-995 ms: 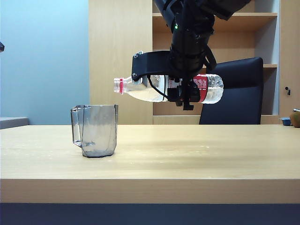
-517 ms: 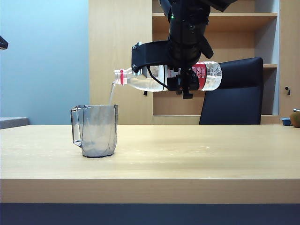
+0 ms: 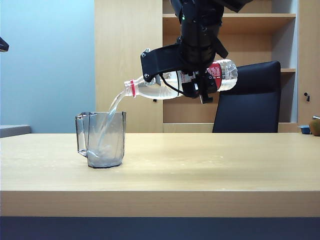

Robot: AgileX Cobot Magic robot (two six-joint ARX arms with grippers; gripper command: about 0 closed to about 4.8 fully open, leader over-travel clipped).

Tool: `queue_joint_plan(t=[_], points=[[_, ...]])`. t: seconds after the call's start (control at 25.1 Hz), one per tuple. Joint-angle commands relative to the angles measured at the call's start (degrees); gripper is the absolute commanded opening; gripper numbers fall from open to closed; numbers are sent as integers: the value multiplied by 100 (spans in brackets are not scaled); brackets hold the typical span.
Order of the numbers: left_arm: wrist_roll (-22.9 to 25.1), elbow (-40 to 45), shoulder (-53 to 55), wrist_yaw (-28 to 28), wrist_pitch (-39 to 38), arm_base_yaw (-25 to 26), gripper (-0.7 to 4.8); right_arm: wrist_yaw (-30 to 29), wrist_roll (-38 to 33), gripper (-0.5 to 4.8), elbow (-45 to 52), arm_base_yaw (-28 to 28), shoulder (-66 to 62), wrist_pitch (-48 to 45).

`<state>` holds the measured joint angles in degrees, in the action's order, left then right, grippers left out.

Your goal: Pick up the mineral water bottle on the table and pour water into the mug until it's half full.

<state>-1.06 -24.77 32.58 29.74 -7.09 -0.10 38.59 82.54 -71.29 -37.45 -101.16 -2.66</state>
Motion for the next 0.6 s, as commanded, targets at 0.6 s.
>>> queue_joint_plan(t=[0.6], points=[[22, -22, -4, -13, 35, 2, -2, 334, 367, 292, -76, -273, 63, -474]])
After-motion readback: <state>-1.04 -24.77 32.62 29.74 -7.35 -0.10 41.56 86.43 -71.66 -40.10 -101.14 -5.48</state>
